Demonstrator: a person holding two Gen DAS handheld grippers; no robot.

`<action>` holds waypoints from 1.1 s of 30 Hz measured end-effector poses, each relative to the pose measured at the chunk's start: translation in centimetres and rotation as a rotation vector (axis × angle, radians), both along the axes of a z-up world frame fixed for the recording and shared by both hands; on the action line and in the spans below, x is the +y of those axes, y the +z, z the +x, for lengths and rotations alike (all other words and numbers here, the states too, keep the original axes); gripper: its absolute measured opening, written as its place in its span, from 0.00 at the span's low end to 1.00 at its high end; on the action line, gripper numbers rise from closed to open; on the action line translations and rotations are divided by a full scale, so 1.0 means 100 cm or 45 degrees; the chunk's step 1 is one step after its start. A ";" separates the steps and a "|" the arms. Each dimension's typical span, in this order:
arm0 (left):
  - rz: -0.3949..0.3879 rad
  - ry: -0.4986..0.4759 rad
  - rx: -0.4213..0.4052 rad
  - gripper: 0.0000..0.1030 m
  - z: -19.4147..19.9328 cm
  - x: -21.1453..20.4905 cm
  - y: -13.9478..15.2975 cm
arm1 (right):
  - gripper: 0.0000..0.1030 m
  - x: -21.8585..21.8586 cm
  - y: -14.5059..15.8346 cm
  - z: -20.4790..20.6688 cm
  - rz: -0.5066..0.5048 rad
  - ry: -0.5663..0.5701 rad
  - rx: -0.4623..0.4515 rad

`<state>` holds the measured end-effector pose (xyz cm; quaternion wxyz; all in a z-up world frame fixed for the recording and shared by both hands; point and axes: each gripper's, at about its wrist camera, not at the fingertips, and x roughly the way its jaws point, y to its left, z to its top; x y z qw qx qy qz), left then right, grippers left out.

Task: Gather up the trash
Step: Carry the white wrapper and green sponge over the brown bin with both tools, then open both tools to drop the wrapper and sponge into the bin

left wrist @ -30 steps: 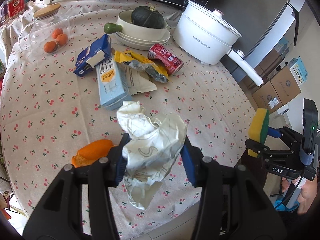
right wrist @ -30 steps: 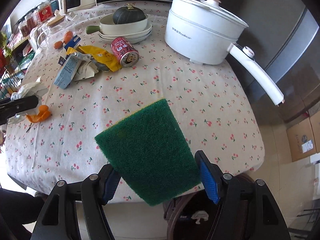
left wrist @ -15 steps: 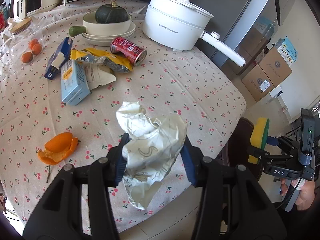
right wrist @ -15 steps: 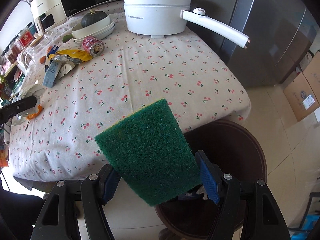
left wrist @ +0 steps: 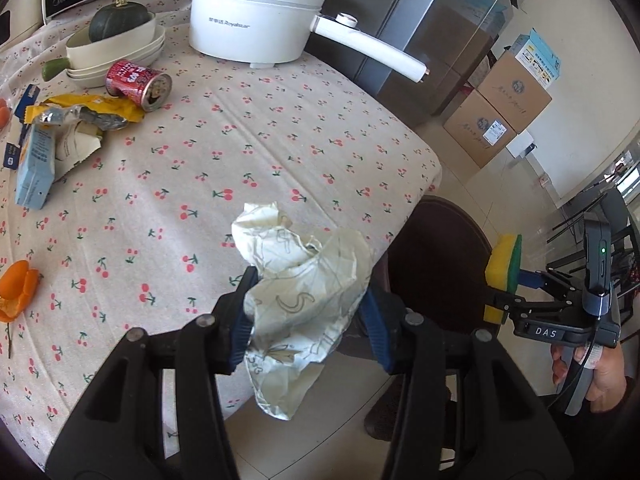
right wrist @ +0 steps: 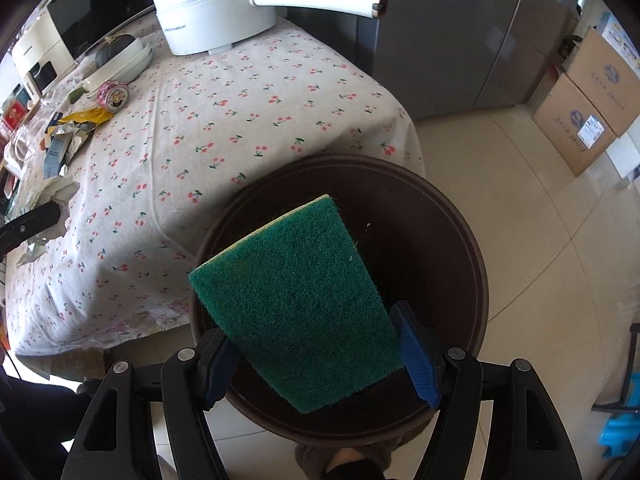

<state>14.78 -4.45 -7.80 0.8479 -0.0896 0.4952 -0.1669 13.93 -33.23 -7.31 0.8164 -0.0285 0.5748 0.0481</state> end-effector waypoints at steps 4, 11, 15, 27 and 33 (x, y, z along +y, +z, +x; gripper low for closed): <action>-0.005 -0.075 -0.015 0.49 -0.002 -0.031 -0.004 | 0.71 -0.028 -0.006 -0.010 0.002 -0.060 0.015; 0.021 -0.260 -0.049 0.49 -0.005 -0.090 -0.018 | 0.71 -0.066 -0.014 -0.025 0.020 -0.141 0.033; 0.025 -0.338 -0.071 0.49 -0.005 -0.115 -0.027 | 0.72 -0.077 -0.017 -0.030 0.025 -0.171 0.044; 0.016 -0.372 -0.092 0.85 0.005 -0.127 -0.032 | 0.72 -0.091 -0.024 -0.030 0.027 -0.204 0.059; 0.097 -0.280 -0.092 0.91 0.004 -0.106 -0.026 | 0.72 -0.082 -0.020 -0.029 0.026 -0.183 0.055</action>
